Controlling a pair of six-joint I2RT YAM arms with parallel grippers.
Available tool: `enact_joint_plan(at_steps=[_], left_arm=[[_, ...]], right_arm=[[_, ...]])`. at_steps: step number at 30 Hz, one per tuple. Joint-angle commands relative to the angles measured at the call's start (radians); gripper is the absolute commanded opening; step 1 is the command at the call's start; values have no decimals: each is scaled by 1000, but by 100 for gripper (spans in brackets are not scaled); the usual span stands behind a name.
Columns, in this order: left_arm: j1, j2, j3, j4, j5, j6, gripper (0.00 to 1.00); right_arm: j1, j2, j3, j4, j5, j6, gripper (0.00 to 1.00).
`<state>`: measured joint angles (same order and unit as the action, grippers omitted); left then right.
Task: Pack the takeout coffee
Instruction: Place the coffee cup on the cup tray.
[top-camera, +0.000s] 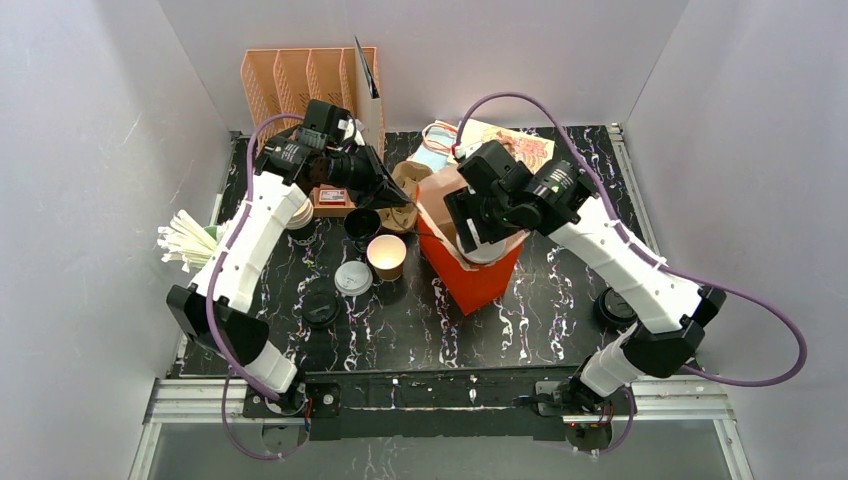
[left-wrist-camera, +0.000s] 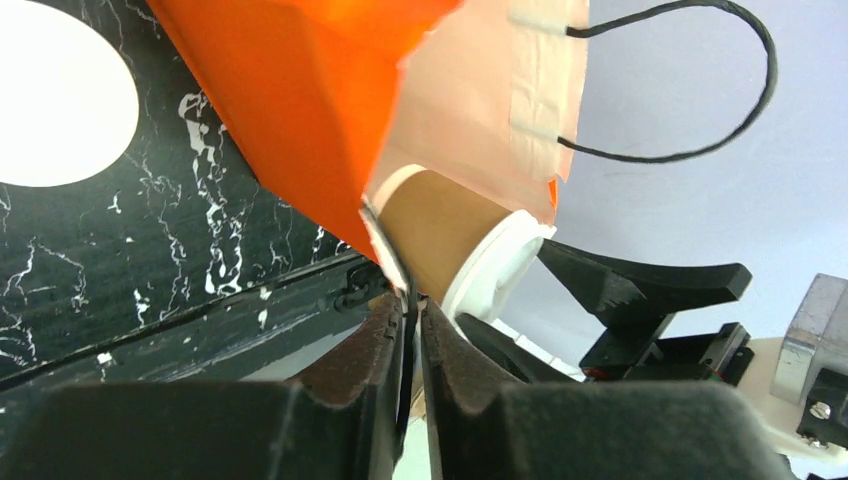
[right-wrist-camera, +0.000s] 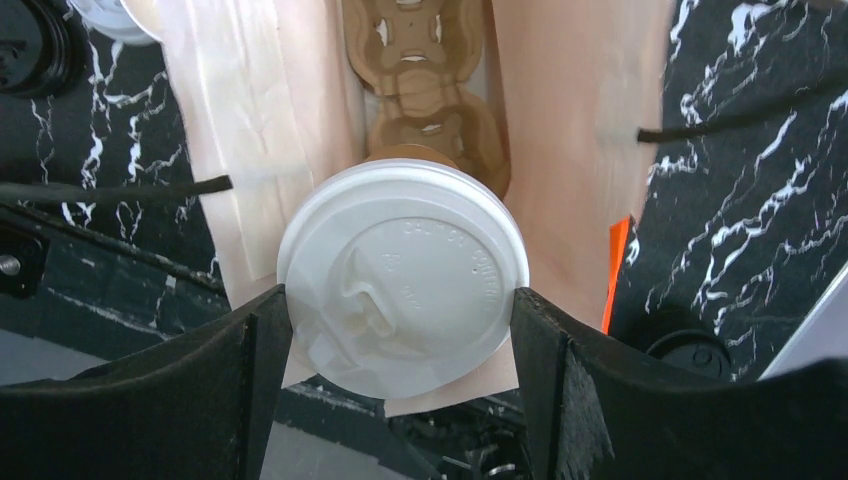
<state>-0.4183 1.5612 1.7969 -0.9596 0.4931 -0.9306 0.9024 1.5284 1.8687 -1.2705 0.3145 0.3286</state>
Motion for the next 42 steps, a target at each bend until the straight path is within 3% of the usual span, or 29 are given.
enact_joint_plan(at_steps=[1, 5, 8, 13, 18, 23, 28, 34, 42], left_arm=[[4, 12, 55, -77, 69, 92, 16], [5, 75, 193, -98, 71, 160, 51], [10, 165, 377, -151, 45, 246, 60], [12, 295, 552, -155, 30, 444, 59], [8, 269, 388, 92, 60, 660, 59], [-59, 342, 432, 110, 51, 810, 67], [-110, 418, 482, 109, 25, 820, 68], [-122, 461, 492, 106, -29, 809, 52], [-131, 452, 434, 100, -39, 849, 48]], right_arm=[[14, -14, 69, -104, 6, 68, 33], [14, 4, 111, -105, 34, 65, 33], [13, 16, 102, -98, 58, 79, 32], [-8, -5, 57, -17, 89, 80, 29], [-40, -33, -5, 47, 65, 58, 28], [-74, -51, -53, 76, 27, 41, 29], [-100, -60, -98, 108, -11, 24, 29], [-112, -53, -120, 116, -26, 4, 29], [-114, -65, -154, 129, -54, -7, 29]])
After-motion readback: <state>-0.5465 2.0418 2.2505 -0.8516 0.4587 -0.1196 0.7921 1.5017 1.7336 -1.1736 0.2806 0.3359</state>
